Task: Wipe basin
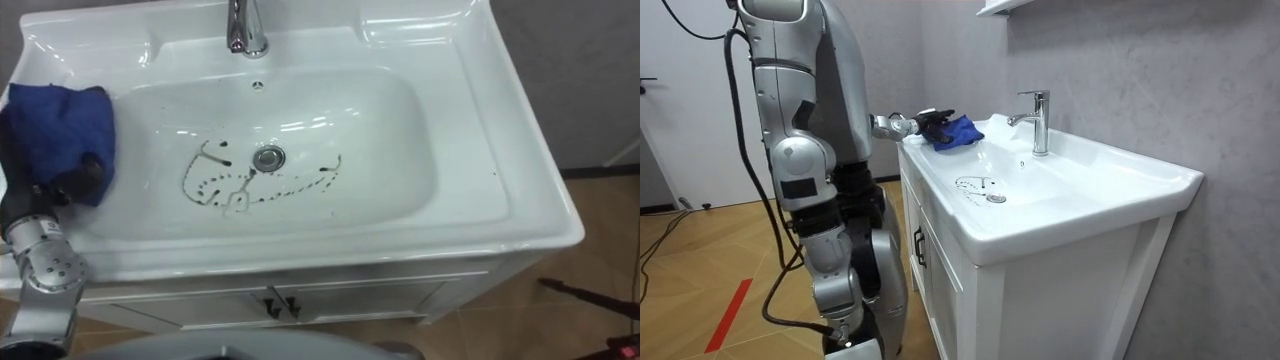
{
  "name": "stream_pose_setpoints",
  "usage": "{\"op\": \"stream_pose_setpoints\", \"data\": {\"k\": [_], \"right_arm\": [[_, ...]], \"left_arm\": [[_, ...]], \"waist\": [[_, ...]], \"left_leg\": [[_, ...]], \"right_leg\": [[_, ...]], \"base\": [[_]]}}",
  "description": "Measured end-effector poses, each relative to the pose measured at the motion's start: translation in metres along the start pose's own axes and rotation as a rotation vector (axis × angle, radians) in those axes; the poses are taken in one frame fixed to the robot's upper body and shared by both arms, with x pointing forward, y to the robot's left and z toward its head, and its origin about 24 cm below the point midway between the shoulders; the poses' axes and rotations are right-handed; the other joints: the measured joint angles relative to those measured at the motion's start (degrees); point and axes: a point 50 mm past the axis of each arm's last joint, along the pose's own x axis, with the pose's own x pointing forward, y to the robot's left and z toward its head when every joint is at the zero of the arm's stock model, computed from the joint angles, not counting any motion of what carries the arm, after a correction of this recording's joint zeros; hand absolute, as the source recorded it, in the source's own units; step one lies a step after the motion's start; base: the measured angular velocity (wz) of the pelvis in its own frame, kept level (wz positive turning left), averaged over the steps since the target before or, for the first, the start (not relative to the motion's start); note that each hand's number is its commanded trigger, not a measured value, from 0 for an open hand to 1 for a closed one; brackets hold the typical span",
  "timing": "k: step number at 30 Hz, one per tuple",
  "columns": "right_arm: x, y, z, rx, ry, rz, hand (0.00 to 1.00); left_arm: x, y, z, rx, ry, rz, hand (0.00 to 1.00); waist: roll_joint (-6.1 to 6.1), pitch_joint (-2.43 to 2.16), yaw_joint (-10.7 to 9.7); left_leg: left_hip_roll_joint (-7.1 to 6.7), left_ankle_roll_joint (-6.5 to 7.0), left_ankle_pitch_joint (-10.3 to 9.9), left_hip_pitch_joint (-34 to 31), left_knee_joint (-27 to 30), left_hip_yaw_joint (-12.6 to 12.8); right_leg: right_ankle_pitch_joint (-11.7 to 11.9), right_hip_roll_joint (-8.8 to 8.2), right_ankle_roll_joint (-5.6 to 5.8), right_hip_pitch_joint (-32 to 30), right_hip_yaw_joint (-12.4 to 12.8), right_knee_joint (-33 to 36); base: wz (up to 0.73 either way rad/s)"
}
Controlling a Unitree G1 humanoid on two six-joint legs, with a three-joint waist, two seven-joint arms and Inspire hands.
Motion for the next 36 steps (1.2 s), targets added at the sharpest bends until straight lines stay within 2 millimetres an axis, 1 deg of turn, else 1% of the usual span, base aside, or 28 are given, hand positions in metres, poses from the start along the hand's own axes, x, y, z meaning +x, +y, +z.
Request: {"op": "stream_pose_setpoints", "data": {"k": [3,5,6,9,11,13,14,15,16,17,18,20,22,23,25,31,36], "right_arm": [[0.000,-0.001,0.000,0.009,0.005,-0.003,0.00],[0.000,-0.001,-0.004,0.024,0.015,-0.004,0.00],[-0.001,-0.002,-0.005,0.027,0.016,-0.007,0.00],[-0.001,-0.004,-0.005,0.040,0.013,-0.014,0.00],[-0.002,-0.005,-0.006,0.049,0.020,-0.016,0.00],[-0.002,-0.007,-0.007,0.053,0.031,-0.016,0.00],[-0.002,-0.007,-0.006,0.057,0.029,-0.017,0.00],[-0.003,-0.008,-0.006,0.068,0.027,-0.018,0.00],[-0.003,-0.008,-0.006,0.065,0.029,-0.020,0.00],[-0.003,-0.009,-0.007,0.066,0.031,-0.021,0.00],[-0.003,-0.009,-0.007,0.066,0.040,-0.021,0.00],[-0.003,-0.009,-0.009,0.062,0.058,-0.023,0.00],[-0.003,-0.009,-0.011,0.056,0.078,-0.031,0.00],[-0.003,-0.010,-0.011,0.057,0.082,-0.035,0.00],[-0.004,-0.012,-0.011,0.061,0.092,-0.044,0.00],[-0.006,-0.017,-0.011,0.063,0.097,-0.066,0.00],[-0.006,-0.018,-0.013,0.068,0.113,-0.076,0.00]], "left_arm": [[0.000,-0.001,-0.001,0.059,-0.010,-0.008,0.00],[0.000,-0.003,-0.004,0.105,-0.008,-0.023,0.00],[0.001,-0.006,-0.005,0.127,-0.003,-0.041,0.00],[0.002,-0.011,-0.009,0.196,-0.006,-0.089,0.00],[0.003,-0.013,-0.012,0.227,-0.003,-0.118,0.00],[0.003,-0.013,-0.020,0.282,0.008,-0.155,0.00],[0.003,-0.013,-0.021,0.289,0.012,-0.160,0.30],[0.004,-0.013,-0.023,0.298,0.018,-0.166,0.72],[0.004,-0.013,-0.025,0.310,0.024,-0.171,1.00],[0.004,-0.012,-0.026,0.314,0.028,-0.174,1.00],[0.005,-0.011,-0.027,0.313,0.038,-0.178,1.00],[0.005,-0.010,-0.030,0.314,0.051,-0.182,1.00],[0.006,-0.009,-0.030,0.327,0.057,-0.181,1.00],[0.007,-0.008,-0.030,0.334,0.055,-0.178,1.00],[0.013,-0.005,-0.027,0.326,0.066,-0.160,1.00],[0.020,0.001,-0.027,0.309,0.094,-0.141,1.00],[0.028,0.007,-0.026,0.336,0.095,-0.124,1.00]], "waist": [[0.00,-0.12,0.1],[0.14,-0.22,0.1],[0.32,-0.30,0.3],[0.75,-0.31,0.4],[0.81,-0.30,0.4],[0.74,-0.32,0.4],[0.75,-0.33,0.3],[0.74,-0.34,0.0],[0.74,-0.34,0.1],[0.77,-0.37,0.2],[0.82,-0.52,0.3],[0.88,-0.88,0.5],[1.07,-1.39,0.5],[1.11,-1.46,0.5],[1.19,-1.51,0.6],[1.09,-1.57,0.6],[1.09,-1.56,0.4]], "left_leg": [[-0.02,0.00,0.0,0.1,0.0,0.0],[0.01,0.00,0.0,0.1,0.0,0.1],[0.01,0.00,0.0,0.1,0.0,0.1],[-0.01,-0.10,0.2,0.3,-0.8,0.3],[0.00,-0.23,0.3,0.3,-0.8,0.3],[0.03,-0.47,0.7,1.1,-1.4,0.8],[0.06,-0.53,0.7,1.2,-1.5,0.9],[0.07,-0.61,1.0,1.4,-1.9,0.9],[0.09,-0.67,1.3,1.8,-2.4,1.3],[0.14,-0.72,1.4,2.1,-2.7,1.5],[0.24,-0.81,1.5,2.4,-3.0,1.9],[0.34,-0.92,1.8,3.0,-3.2,2.4],[0.44,-1.05,1.9,3.2,-3.3,2.4],[0.45,-1.09,1.9,3.2,-3.3,2.4],[0.46,-1.15,2.1,3.7,-3.3,2.4],[0.52,-1.39,2.3,4.6,-3.5,2.4],[0.55,-1.45,2.3,4.5,-3.5,2.4]], "right_leg": [[0.0,-0.01,0.00,0.1,0.2,0.0],[0.0,-0.01,0.00,0.1,0.2,0.0],[0.0,-0.01,0.00,0.0,0.2,0.0],[-0.1,0.00,-0.14,0.2,0.5,0.0],[-0.2,0.00,-0.38,0.0,0.1,0.0],[-0.6,-0.02,-1.00,0.2,0.2,0.0],[-0.6,-0.02,-1.10,0.3,0.2,0.0],[-0.7,-0.01,-1.18,0.2,0.3,0.0],[-0.7,0.02,-1.25,0.2,0.5,0.1],[-0.8,0.09,-1.29,0.2,0.8,0.1],[-0.8,0.25,-1.33,0.1,1.4,0.1],[-0.8,0.37,-1.41,0.2,1.8,0.2],[-0.8,0.46,-1.55,0.2,1.8,0.3],[-0.8,0.48,-1.58,0.3,1.8,0.4],[-0.9,0.47,-1.75,0.6,1.8,0.4],[-1.8,0.31,-2.09,1.0,1.6,1.3],[-2.0,0.28,-2.14,0.9,1.5,1.4]], "base": [[0.00],[0.00],[0.00],[-0.01],[0.00],[-0.09],[-0.09],[-0.07],[-0.09],[-0.18],[-0.21],[-0.13],[0.00],[0.00],[0.00],[0.00],[0.00]]}}
